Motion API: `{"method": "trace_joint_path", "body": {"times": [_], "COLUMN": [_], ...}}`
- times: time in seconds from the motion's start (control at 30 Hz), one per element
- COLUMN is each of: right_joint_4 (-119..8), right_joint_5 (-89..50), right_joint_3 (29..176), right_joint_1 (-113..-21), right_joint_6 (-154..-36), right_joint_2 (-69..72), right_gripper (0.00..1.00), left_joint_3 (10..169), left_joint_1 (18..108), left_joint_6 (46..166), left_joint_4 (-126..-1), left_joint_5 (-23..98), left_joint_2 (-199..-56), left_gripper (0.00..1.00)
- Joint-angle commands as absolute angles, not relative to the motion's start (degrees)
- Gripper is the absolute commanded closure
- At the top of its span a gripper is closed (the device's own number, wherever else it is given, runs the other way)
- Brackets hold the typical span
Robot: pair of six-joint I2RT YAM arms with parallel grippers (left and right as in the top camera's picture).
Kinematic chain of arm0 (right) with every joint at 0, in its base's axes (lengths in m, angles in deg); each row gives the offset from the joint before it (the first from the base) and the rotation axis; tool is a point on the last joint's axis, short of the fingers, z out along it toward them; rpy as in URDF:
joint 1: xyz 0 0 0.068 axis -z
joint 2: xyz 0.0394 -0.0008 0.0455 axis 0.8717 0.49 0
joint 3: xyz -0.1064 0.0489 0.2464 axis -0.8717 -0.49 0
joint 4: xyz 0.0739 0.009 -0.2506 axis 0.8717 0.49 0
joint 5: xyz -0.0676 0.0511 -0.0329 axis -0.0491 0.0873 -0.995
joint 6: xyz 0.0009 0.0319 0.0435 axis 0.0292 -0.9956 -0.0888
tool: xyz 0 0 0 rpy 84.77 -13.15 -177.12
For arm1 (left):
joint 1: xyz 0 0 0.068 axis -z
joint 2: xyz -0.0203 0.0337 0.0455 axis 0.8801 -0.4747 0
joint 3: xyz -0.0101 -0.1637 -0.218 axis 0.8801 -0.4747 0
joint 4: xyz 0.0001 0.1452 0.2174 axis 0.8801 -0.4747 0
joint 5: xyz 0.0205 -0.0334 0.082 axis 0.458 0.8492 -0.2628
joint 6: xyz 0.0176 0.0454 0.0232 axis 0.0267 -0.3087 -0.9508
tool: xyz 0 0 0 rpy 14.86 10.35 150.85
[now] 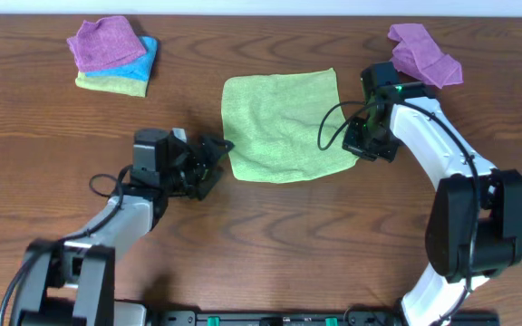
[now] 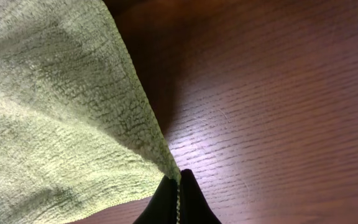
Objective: Fold the cloth
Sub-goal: 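Move the left gripper to the cloth's left edge and grasp it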
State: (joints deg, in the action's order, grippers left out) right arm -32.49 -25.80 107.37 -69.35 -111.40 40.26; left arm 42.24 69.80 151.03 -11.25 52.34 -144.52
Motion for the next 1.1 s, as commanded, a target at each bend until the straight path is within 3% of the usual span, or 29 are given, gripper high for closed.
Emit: {"method": "trace_joint_path", "body": {"times": [0.0,0.73,0.83,1.07], "right_joint_4": [-32.6,-33.6,-33.6,-33.6], "right_joint_5": [-25.6,-23.8,-23.8,-23.9], "right_joint_3": [107.3,107.3,107.3,107.3], "right_joint_1": [-68.8,-68.8,-68.8,-68.8], "right_joint_6": [-110.7,-110.7,-110.7,-111.1], "right_joint_2": [40.1,40.1,40.1,40.1], "right_gripper": [0.99,0.99,0.99,0.99], "left_joint_3": [43.0,43.2,43.2,43.2], "left_joint_1": [70.1,74.3,75.3,76.5], "left_joint_6": [150.9,157.1,159.3,162.4], "left_joint_4": [-10.6,5.3,8.2,11.6], "left_joint_5": [52.9,50.7,50.7,52.5], "left_joint_2": [-147.4,-160.0,-161.4,-161.4], "left_gripper": [0.05,0.05,0.01,0.61]}}
